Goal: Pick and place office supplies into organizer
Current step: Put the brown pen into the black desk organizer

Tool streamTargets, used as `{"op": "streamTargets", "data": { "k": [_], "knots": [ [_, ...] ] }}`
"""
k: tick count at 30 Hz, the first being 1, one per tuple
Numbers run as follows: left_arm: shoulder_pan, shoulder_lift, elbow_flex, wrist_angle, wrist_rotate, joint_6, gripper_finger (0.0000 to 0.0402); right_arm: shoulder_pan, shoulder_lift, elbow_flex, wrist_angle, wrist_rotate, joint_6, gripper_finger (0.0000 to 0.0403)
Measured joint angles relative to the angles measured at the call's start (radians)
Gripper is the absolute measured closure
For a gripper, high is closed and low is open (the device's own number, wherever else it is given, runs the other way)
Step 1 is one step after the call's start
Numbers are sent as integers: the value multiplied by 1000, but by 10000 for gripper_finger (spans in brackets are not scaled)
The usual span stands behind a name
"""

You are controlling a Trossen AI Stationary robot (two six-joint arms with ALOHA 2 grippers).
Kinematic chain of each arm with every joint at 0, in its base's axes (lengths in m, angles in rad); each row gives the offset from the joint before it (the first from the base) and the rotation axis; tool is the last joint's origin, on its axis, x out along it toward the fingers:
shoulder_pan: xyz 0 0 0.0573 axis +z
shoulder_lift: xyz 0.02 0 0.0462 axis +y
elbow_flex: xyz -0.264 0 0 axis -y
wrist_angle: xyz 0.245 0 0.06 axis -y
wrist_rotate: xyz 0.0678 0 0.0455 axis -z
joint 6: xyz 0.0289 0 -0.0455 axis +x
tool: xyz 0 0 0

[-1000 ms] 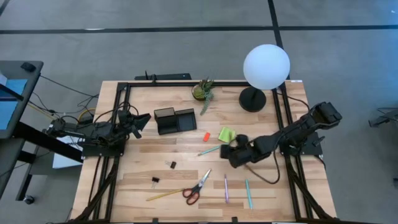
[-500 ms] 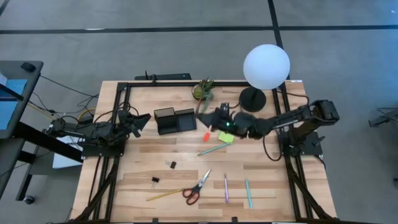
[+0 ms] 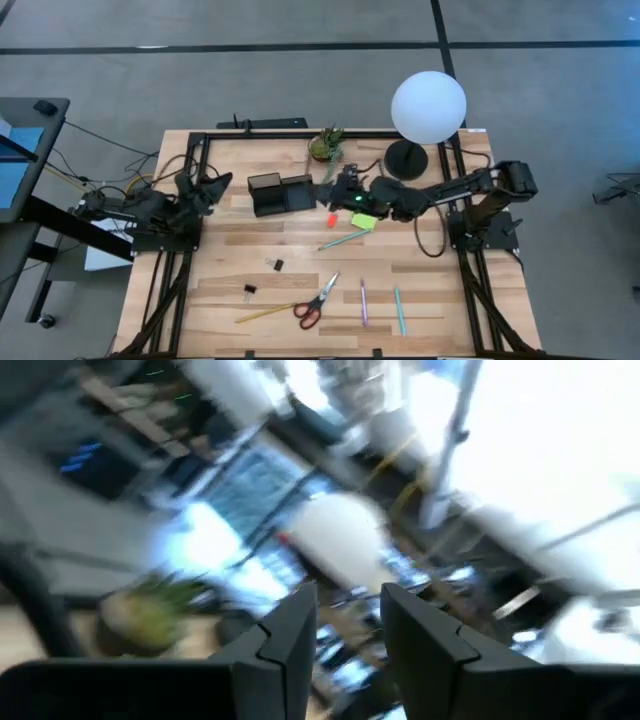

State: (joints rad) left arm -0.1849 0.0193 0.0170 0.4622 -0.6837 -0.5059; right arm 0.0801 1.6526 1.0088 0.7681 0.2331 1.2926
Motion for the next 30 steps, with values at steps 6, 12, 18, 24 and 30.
{"op": "streamTargets", "data": {
  "k": [6,12,18,24,30],
  "knots": [
    [0,0,1,66,202,-152,294,1,197,155,-73,-225,-198,374],
    [0,0,1,-79,226,-250,294,-9,359,309,-69,-341,-227,374],
    [0,1,2,-174,259,-287,283,-20,444,423,-63,-410,-228,372],
    [0,0,2,-136,266,-301,239,-23,497,479,-66,-421,-220,375],
    [0,0,2,-96,270,-302,211,-24,498,478,-155,-412,-220,371]
  ]
}}
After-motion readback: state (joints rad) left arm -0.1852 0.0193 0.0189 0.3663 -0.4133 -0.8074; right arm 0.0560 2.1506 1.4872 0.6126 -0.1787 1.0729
